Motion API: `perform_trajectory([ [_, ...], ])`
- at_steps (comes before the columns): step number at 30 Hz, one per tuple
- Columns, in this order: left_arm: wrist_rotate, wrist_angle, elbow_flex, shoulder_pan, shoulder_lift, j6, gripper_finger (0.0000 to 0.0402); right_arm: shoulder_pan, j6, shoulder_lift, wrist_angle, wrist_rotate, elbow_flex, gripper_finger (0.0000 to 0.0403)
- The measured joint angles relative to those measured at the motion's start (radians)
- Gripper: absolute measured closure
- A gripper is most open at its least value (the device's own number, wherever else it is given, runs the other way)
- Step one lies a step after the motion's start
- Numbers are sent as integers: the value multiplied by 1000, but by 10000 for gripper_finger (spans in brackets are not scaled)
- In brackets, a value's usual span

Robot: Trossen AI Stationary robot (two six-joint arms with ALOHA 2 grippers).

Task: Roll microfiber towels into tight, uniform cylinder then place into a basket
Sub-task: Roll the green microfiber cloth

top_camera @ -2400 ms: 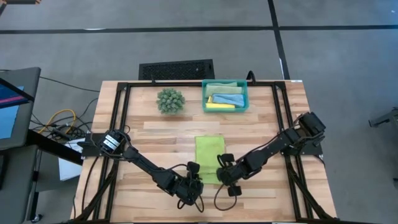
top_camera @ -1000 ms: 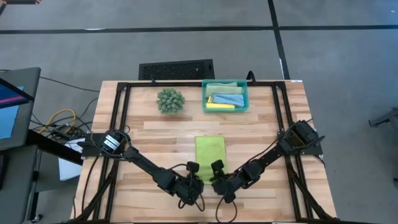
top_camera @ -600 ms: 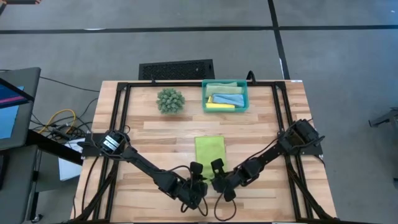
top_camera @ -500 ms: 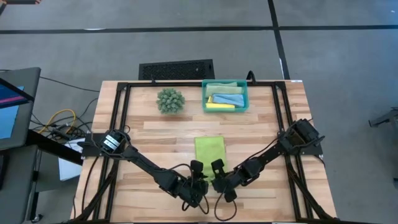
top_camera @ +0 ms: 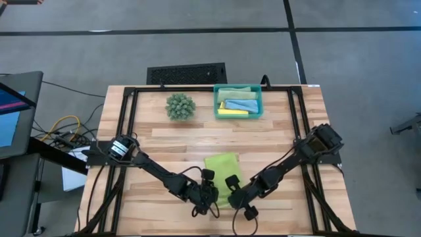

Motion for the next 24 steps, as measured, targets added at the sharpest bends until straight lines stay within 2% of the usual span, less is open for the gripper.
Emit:
perform_trajectory([
  [5,11,31,-16,-14,-1,14,294,-1,10,-35,9,-15,-17,394],
  [10,-22,11,4,-42,0,76,294,-43,33,-69,173,-134,-107,386],
  [13,-77,-33,29,-61,1,110,294,-80,81,-95,284,-202,-172,385],
  [15,-150,-79,55,-77,1,123,294,-105,119,-96,323,-229,-195,390],
  [19,-276,-153,114,-100,1,147,294,-139,167,-90,345,-262,-225,391],
  [24,-276,-149,159,-108,1,184,294,-153,185,-84,359,-285,-225,380],
])
